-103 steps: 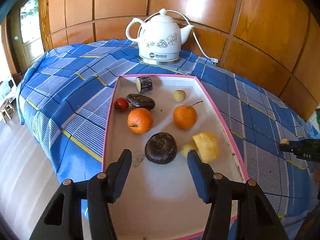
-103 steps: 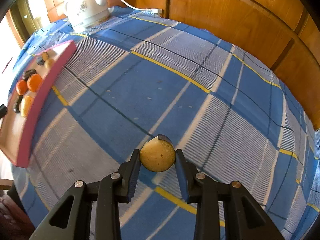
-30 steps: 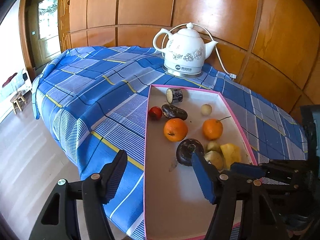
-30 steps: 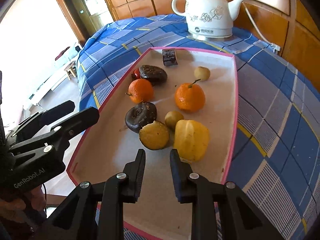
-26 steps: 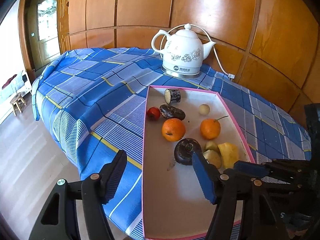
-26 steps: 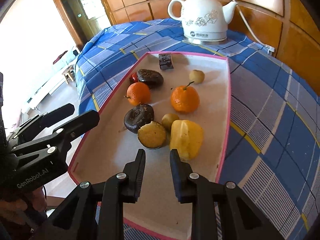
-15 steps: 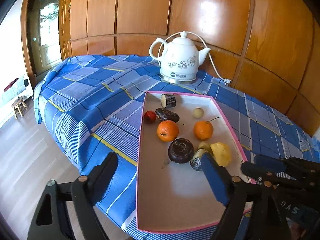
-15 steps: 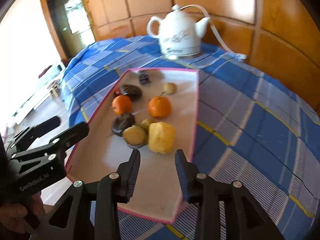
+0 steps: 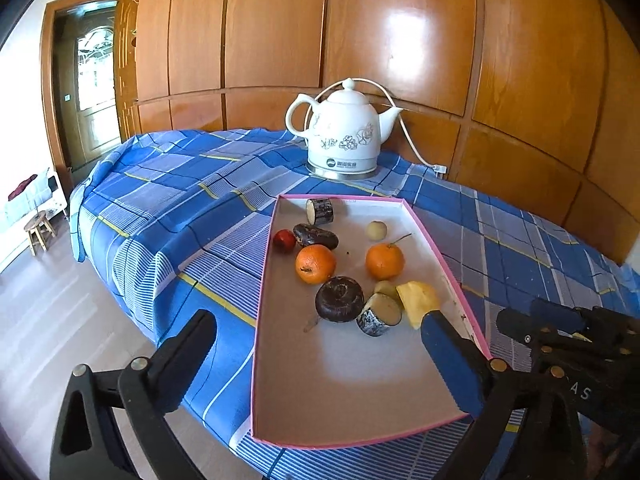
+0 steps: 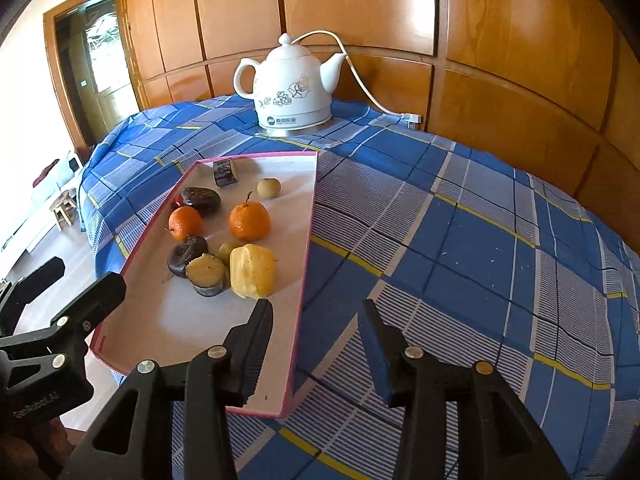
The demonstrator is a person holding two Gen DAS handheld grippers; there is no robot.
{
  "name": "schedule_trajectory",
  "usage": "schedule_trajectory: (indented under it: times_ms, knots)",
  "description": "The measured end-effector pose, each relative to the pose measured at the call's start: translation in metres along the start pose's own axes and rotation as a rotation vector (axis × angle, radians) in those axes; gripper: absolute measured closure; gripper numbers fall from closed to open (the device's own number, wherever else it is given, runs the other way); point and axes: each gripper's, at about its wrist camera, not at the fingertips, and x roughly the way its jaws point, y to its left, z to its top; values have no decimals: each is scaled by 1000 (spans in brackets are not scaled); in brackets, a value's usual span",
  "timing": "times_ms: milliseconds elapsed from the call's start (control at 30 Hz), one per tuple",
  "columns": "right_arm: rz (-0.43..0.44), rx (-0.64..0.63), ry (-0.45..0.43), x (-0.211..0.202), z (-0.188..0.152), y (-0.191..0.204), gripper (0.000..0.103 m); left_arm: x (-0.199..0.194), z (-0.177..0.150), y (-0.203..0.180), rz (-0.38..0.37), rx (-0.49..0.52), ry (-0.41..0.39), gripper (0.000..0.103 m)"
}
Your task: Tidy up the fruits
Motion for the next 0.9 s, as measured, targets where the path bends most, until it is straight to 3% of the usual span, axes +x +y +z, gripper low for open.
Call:
schedule_trajectory:
  times_ms: [900]
  knots:
    - [-5,-27,-23,-4,2,9,58,-2,2,-1,48,-7,-14,0]
